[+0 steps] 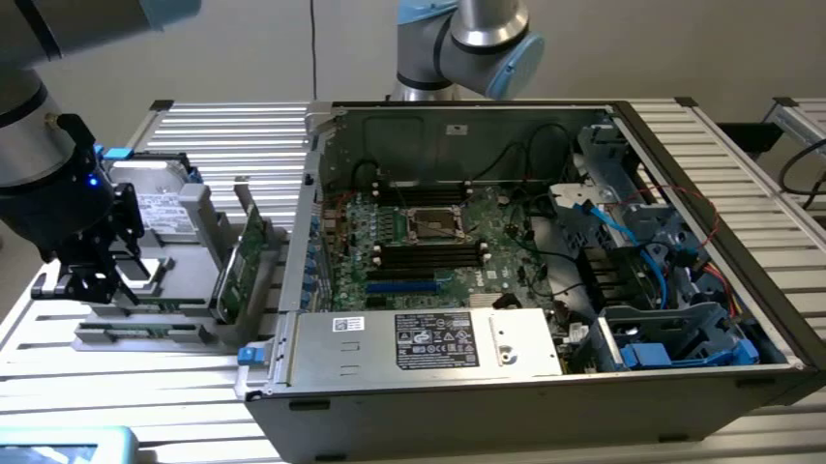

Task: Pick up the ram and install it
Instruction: 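Pick up the ram and move it above insertion slot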

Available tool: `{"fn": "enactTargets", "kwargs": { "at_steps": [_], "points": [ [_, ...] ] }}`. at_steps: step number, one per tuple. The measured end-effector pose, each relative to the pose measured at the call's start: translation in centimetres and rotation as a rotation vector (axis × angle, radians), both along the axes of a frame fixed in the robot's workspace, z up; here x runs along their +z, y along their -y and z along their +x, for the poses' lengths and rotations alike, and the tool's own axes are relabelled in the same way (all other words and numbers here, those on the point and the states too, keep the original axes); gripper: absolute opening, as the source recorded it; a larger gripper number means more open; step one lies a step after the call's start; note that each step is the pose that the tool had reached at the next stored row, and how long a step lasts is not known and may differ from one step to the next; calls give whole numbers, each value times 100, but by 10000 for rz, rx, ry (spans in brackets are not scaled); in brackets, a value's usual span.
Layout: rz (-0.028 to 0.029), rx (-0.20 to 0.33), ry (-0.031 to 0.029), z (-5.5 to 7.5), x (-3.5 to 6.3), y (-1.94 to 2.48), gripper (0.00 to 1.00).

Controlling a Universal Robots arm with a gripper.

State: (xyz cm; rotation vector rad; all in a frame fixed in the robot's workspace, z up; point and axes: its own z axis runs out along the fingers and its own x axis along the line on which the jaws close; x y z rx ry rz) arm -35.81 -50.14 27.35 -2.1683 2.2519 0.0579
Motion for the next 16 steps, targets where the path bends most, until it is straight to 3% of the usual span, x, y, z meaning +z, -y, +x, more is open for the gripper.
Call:
{"fn": "enactTargets", "kwargs": {
  "at_steps": [8, 16],
  "points": [
    [-137, -73, -2, 0, -117, -2, 39],
    [-137, -75, -2, -1, -263, -1, 39]
  ]
}}
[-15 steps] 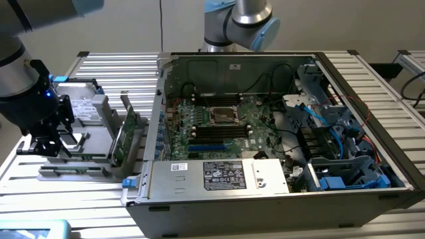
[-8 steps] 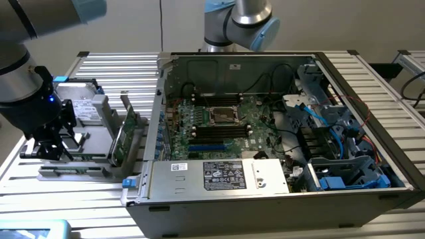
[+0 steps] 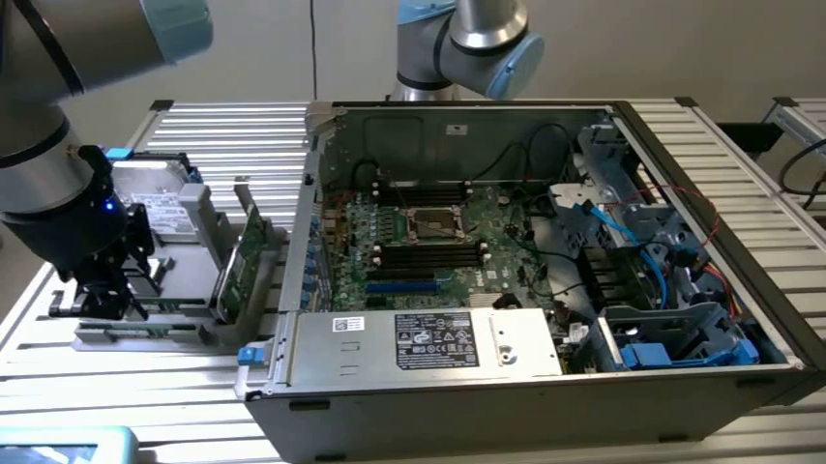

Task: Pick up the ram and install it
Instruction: 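Pick up the ram and move it above insertion slot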

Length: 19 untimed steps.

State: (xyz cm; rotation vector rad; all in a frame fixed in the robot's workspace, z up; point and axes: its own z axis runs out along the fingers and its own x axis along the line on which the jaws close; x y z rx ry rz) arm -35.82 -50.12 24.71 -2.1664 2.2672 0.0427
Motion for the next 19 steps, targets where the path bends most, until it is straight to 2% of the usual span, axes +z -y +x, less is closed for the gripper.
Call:
{"fn": "enactTargets", "kwargs": {
  "at_steps": [19],
  "points": [
    [0, 0, 0, -37, -345, 1, 39]
  ]
}}
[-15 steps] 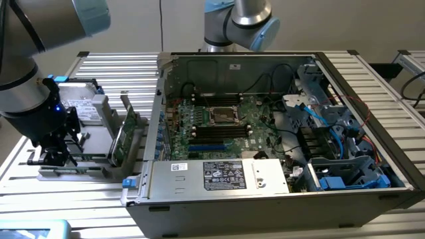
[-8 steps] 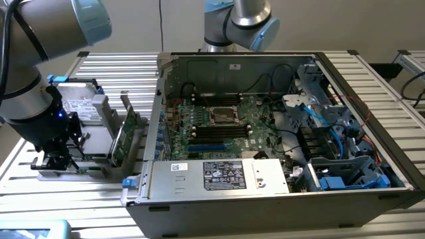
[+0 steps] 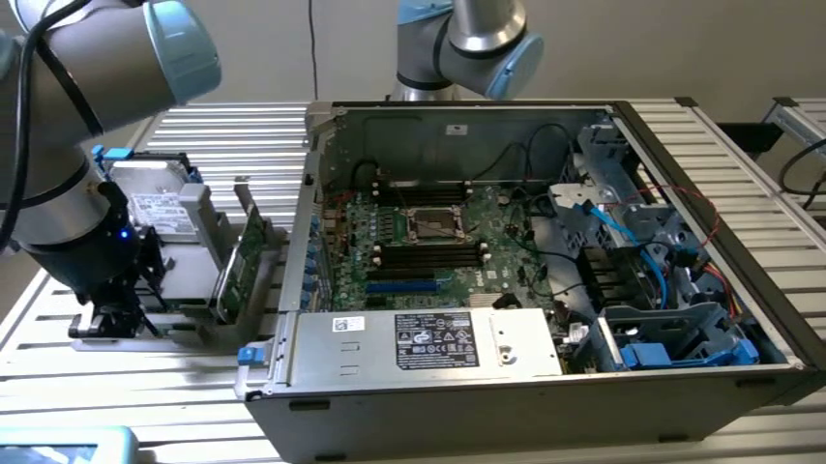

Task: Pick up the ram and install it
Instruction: 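Pick up the ram and move it above insertion slot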

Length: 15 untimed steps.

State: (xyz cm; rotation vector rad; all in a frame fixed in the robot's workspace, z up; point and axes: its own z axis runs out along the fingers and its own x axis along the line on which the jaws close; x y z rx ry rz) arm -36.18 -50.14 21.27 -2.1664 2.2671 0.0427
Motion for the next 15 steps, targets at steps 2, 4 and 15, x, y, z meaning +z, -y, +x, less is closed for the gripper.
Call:
{"fn": "enactTargets", "kwargs": {
  "at_steps": [2, 4, 15],
  "points": [
    [1, -2, 0, -7, -37, -1, 39],
    [-1, -1, -1, -24, -63, 0, 39],
    [1, -1, 1, -25, -140, 0, 37]
  ]
}}
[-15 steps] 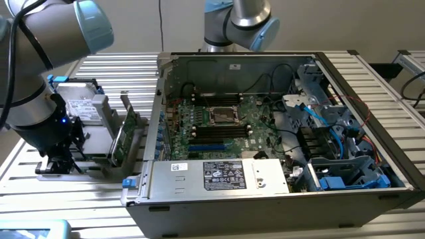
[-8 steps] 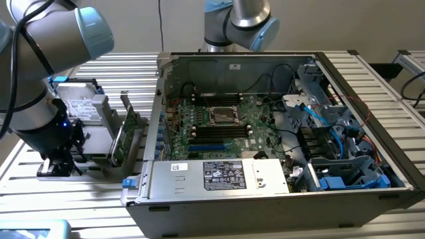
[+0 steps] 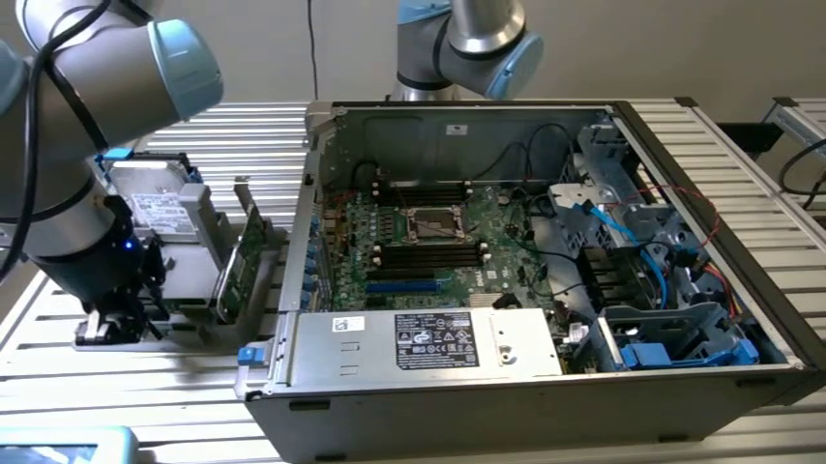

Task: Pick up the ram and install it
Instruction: 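Pick up the ram and move it above insertion slot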

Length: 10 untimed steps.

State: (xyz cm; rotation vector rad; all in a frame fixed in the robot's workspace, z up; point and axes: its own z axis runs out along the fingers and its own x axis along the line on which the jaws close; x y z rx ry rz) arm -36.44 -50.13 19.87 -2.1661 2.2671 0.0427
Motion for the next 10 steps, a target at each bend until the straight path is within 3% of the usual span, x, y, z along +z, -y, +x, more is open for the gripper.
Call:
{"fn": "enactTargets", "kwargs": {
  "at_steps": [1, 5, 10],
  "points": [
    [0, 0, -1, 0, -6, 0, 37],
    [-1, -1, -1, -1, 0, 0, 13],
    [0, -9, 0, -1, 218, 8, 13]
  ]
}}
